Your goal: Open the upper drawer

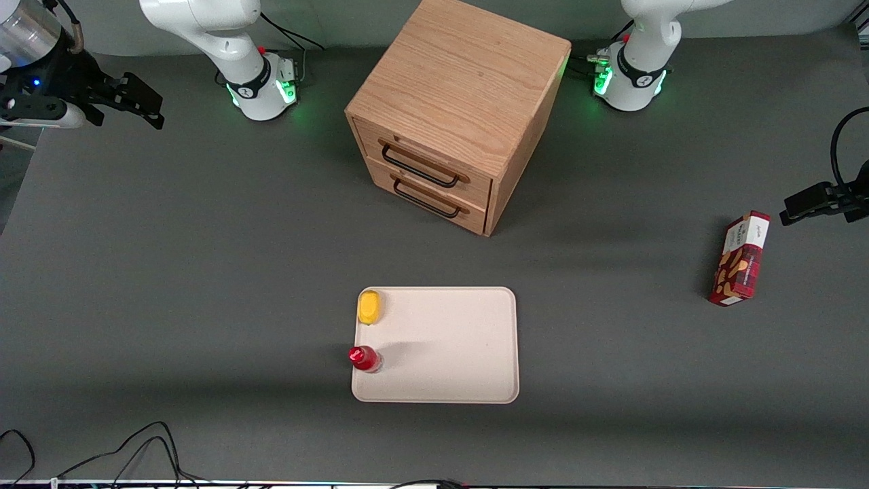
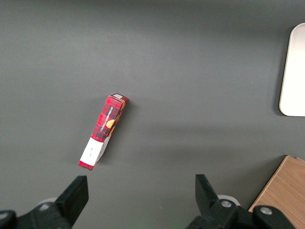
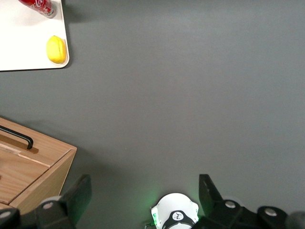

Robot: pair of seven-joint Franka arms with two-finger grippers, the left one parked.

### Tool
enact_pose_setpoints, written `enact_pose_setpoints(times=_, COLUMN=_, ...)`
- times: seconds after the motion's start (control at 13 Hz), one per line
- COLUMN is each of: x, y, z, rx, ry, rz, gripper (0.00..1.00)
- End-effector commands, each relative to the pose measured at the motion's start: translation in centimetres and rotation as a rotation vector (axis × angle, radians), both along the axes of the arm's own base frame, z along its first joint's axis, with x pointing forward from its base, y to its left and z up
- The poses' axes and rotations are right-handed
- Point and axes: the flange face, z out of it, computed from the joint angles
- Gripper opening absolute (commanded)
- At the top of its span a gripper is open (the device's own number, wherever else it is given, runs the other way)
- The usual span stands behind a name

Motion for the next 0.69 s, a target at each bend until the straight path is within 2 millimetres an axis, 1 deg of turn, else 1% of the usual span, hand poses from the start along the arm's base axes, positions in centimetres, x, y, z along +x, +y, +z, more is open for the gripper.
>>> enact_pose_setpoints(times=0.0, x=-0.2, y=-0.1, z=0.7, rx=-0.001, ry=0.029, rz=0.002, gripper=1.00)
enact_pose_setpoints(times=0.15, x=0.0, y=-0.2, z=1.0, rx=0.001, ry=0.025, rz=-0.005, gripper=1.00)
enact_pose_setpoints(times=0.31, x=1.0, y=-0.2, z=0.8, rx=0.004, ry=0.028, rz=-0.013, gripper=1.00)
enact_pose_setpoints(times=0.46, x=1.5, y=0.3, z=1.6, rx=0.010, ry=0.011, rz=0.010, gripper=1.00)
enact_pose_setpoints(times=0.54, x=1.7, y=1.1, z=1.5, rx=0.011, ry=0.013, rz=0.053, gripper=1.00)
enact_pose_setpoints(times=0.62, x=1.5, y=2.5, z=1.7, rx=0.015, ry=0.011, rz=0.135, gripper=1.00)
